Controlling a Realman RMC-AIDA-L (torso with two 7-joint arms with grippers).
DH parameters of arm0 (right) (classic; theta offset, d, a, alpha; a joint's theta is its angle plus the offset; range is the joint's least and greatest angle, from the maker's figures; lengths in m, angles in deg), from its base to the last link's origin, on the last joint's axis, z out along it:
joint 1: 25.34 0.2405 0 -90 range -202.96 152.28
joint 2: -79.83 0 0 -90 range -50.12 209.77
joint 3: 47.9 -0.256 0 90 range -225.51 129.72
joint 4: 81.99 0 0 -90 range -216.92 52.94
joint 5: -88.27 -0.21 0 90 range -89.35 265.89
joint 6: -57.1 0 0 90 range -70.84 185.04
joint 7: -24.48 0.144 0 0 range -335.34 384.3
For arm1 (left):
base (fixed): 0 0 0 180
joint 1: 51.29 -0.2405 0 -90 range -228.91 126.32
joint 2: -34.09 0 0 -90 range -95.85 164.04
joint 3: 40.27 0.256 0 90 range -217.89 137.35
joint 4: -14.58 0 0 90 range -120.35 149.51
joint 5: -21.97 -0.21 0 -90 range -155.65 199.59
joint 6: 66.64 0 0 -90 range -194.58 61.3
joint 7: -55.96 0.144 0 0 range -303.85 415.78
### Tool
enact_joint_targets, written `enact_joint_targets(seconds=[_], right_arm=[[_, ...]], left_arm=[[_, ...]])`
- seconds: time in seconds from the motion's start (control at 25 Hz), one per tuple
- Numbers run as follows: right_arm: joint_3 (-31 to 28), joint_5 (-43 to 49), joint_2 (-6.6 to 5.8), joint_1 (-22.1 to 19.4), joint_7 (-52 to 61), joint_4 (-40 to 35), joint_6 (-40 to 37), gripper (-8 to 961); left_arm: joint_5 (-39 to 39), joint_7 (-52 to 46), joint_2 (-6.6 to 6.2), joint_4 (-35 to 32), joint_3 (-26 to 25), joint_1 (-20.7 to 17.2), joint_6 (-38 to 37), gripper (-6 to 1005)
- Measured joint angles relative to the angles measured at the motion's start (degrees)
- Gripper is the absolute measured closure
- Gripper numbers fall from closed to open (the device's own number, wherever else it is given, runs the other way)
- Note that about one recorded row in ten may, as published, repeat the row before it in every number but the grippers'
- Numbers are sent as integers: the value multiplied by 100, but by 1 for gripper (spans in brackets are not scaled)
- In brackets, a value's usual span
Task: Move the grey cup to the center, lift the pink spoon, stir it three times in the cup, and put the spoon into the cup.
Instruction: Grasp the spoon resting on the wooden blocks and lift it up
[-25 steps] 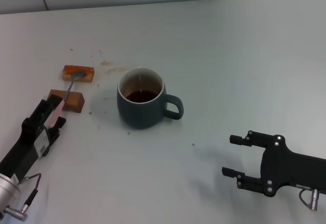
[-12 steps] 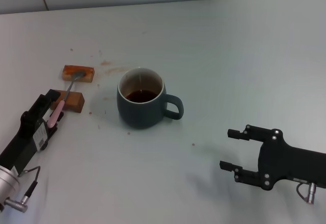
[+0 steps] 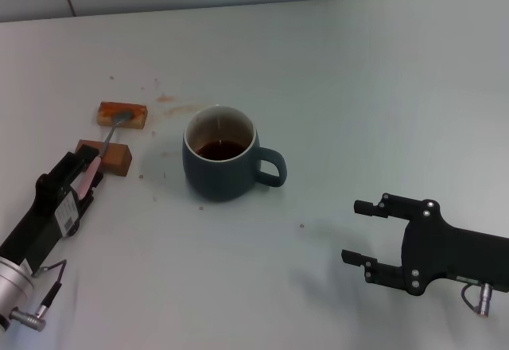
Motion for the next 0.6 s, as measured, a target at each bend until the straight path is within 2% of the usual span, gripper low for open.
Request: enact_joint_targets(seconds=[0.6], right_arm=[[14, 0, 0, 4, 5, 0, -2, 286]], left_arm=[[7, -75, 17, 12, 0, 39, 78, 566]])
